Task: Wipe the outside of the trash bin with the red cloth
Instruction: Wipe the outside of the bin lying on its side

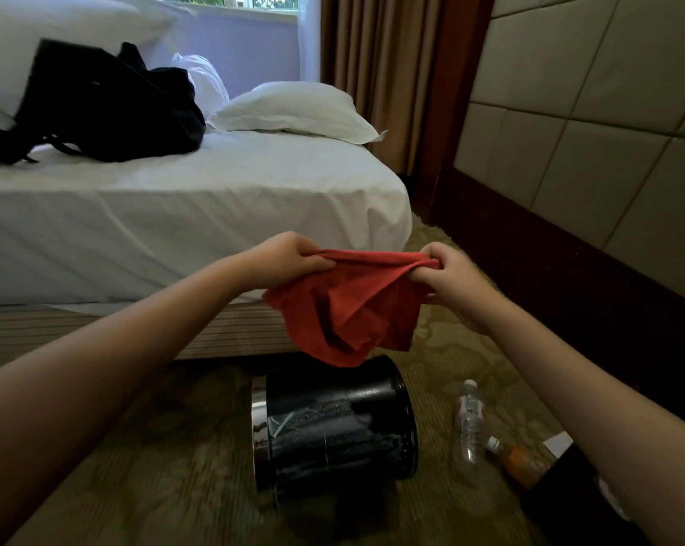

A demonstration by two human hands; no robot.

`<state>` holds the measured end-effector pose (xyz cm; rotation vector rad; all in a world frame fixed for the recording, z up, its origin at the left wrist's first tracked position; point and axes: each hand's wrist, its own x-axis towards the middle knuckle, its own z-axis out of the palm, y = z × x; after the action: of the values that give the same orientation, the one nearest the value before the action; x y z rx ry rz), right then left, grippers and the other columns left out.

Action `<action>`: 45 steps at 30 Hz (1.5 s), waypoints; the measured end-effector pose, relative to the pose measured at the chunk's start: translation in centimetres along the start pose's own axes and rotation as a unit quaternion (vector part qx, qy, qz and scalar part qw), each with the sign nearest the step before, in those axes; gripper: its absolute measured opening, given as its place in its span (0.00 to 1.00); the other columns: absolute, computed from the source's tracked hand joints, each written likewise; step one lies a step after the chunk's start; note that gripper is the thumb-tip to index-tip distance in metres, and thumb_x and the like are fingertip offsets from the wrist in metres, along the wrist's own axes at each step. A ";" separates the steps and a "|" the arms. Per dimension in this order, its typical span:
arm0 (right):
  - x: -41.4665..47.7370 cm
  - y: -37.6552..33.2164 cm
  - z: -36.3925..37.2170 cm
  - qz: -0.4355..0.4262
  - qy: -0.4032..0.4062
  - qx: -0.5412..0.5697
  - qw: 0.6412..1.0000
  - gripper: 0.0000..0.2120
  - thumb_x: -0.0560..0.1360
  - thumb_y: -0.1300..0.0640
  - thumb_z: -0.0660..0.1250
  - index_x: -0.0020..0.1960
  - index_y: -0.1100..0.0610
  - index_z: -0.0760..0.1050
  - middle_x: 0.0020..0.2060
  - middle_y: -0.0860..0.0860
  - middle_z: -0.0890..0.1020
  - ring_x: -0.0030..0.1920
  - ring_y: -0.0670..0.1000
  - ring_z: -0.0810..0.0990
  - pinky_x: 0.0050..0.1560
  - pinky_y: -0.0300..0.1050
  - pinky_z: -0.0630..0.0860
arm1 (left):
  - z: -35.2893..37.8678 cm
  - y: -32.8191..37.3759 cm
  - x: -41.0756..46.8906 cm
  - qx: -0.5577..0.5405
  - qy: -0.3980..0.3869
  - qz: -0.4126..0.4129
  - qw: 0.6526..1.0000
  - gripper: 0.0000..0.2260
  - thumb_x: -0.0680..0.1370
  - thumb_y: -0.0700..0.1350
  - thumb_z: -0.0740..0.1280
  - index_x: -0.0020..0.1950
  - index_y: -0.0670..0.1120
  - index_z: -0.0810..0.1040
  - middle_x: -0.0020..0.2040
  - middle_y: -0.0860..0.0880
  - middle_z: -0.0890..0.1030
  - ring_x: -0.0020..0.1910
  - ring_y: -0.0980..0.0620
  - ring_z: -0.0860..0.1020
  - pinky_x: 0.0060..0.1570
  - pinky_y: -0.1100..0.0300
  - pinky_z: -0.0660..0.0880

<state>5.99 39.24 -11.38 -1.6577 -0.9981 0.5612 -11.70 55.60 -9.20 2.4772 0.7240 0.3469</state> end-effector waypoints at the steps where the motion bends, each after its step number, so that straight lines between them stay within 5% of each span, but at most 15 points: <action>1: 0.1 -0.1 -0.1 0.017 -0.008 0.020 1.000 0.09 0.73 0.65 0.66 0.40 0.54 0.69 0.33 0.49 0.73 0.35 0.46 0.75 0.37 0.42 0.75 | -0.3 0.1 0.1 0.001 0.010 0.003 1.000 0.11 0.76 0.50 0.66 0.36 0.46 0.76 0.31 0.50 0.74 0.29 0.57 0.70 0.26 0.70 0.63; 7: 0.0 -1.1 0.2 0.078 -0.050 0.085 0.992 0.07 0.74 0.65 0.61 0.47 0.54 0.72 0.38 0.51 0.76 0.37 0.48 0.75 0.41 0.46 0.74 | -0.9 1.0 0.7 0.001 0.079 0.027 0.997 0.11 0.76 0.48 0.67 0.37 0.44 0.77 0.31 0.50 0.74 0.31 0.57 0.70 0.29 0.71 0.64; 12: -0.2 -1.7 0.5 0.143 -0.165 0.165 0.962 0.08 0.71 0.50 0.65 0.47 0.52 0.73 0.38 0.50 0.79 0.39 0.50 0.78 0.49 0.48 0.73 | -0.8 2.4 1.5 -0.055 0.126 0.030 0.990 0.12 0.75 0.47 0.68 0.40 0.38 0.79 0.30 0.48 0.74 0.31 0.55 0.70 0.32 0.60 0.63; 14: 0.2 -1.9 1.1 0.118 -0.106 0.080 0.984 0.02 0.74 0.58 0.67 0.46 0.53 0.76 0.36 0.49 0.79 0.36 0.47 0.78 0.42 0.42 0.73 | -1.0 3.0 1.7 -0.022 0.123 0.034 0.992 0.12 0.75 0.48 0.68 0.37 0.39 0.78 0.30 0.48 0.74 0.32 0.53 0.70 0.31 0.61 0.63; 19: 1.2 -3.2 -0.8 0.002 0.085 0.051 0.995 0.07 0.73 0.65 0.67 0.41 0.54 0.75 0.35 0.50 0.77 0.33 0.46 0.75 0.36 0.40 0.73 | -2.9 2.1 1.0 0.058 0.051 0.018 0.997 0.16 0.73 0.52 0.69 0.29 0.47 0.72 0.23 0.52 0.70 0.24 0.56 0.69 0.23 0.65 0.63; 24: 1.9 -5.8 -1.8 -0.134 0.195 -0.027 0.971 0.11 0.70 0.66 0.68 0.36 0.51 0.75 0.34 0.49 0.79 0.36 0.48 0.79 0.43 0.49 0.78 | -5.8 1.5 0.2 -0.133 0.042 -0.027 0.990 0.14 0.74 0.49 0.69 0.28 0.49 0.77 0.21 0.56 0.71 0.20 0.61 0.69 0.22 0.70 0.68; 29: 1.5 -7.6 0.3 -0.186 0.266 -0.121 0.938 0.04 0.70 0.61 0.66 0.40 0.53 0.75 0.35 0.47 0.79 0.41 0.52 0.80 0.46 0.53 0.77 | -5.8 3.8 0.7 -0.321 0.096 -0.128 0.933 0.07 0.77 0.45 0.66 0.39 0.47 0.74 0.28 0.52 0.76 0.20 0.60 0.73 0.23 0.67 0.74; 32: 0.4 -8.5 3.7 -0.270 0.228 -0.178 0.918 0.03 0.72 0.58 0.67 0.46 0.55 0.75 0.37 0.46 0.80 0.41 0.50 0.80 0.43 0.45 0.73 | -4.6 7.0 1.3 -0.396 0.074 -0.184 0.897 0.06 0.78 0.44 0.64 0.42 0.46 0.72 0.35 0.50 0.75 0.29 0.58 0.75 0.23 0.64 0.76; 35: -0.2 -8.4 5.2 -0.282 0.153 -0.229 0.919 0.10 0.76 0.53 0.64 0.56 0.53 0.72 0.35 0.50 0.82 0.34 0.49 0.78 0.38 0.45 0.71 | -3.9 8.2 1.6 -0.359 0.072 -0.186 0.912 0.08 0.79 0.48 0.61 0.48 0.44 0.73 0.38 0.48 0.78 0.32 0.55 0.77 0.29 0.60 0.79; 38: -0.3 -7.9 5.0 -0.214 0.092 -0.159 0.959 0.12 0.78 0.58 0.58 0.61 0.53 0.66 0.33 0.57 0.81 0.33 0.54 0.79 0.35 0.48 0.73 | -4.1 7.8 1.0 -0.364 0.015 -0.173 0.915 0.12 0.77 0.51 0.65 0.47 0.42 0.74 0.31 0.49 0.81 0.30 0.55 0.81 0.34 0.60 0.81; 41: -0.1 -7.6 4.9 -0.139 0.047 -0.076 0.986 0.15 0.75 0.64 0.55 0.61 0.53 0.62 0.44 0.66 0.81 0.44 0.63 0.81 0.49 0.58 0.77 | -4.0 7.0 0.6 -0.299 -0.009 -0.147 0.943 0.08 0.75 0.46 0.68 0.46 0.41 0.77 0.34 0.47 0.81 0.35 0.53 0.81 0.43 0.59 0.80; 43: -0.1 -7.5 5.1 -0.117 0.030 -0.031 0.992 0.15 0.75 0.66 0.55 0.60 0.53 0.62 0.45 0.66 0.82 0.46 0.65 0.81 0.53 0.62 0.76 | -4.1 6.7 0.4 -0.248 -0.004 -0.122 0.961 0.09 0.75 0.41 0.67 0.51 0.37 0.78 0.40 0.43 0.79 0.40 0.49 0.79 0.52 0.54 0.79; 45: -0.1 -7.3 5.2 -0.116 0.023 0.016 0.993 0.15 0.75 0.68 0.55 0.58 0.55 0.63 0.42 0.59 0.83 0.41 0.59 0.84 0.51 0.54 0.79 | -4.4 6.5 0.3 -0.207 0.006 -0.099 0.973 0.09 0.75 0.37 0.64 0.53 0.36 0.78 0.40 0.43 0.78 0.39 0.49 0.78 0.50 0.54 0.79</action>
<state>-0.51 42.55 -6.22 -1.4936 -1.1239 0.3808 -10.40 52.95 -1.96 1.9947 0.8035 0.3926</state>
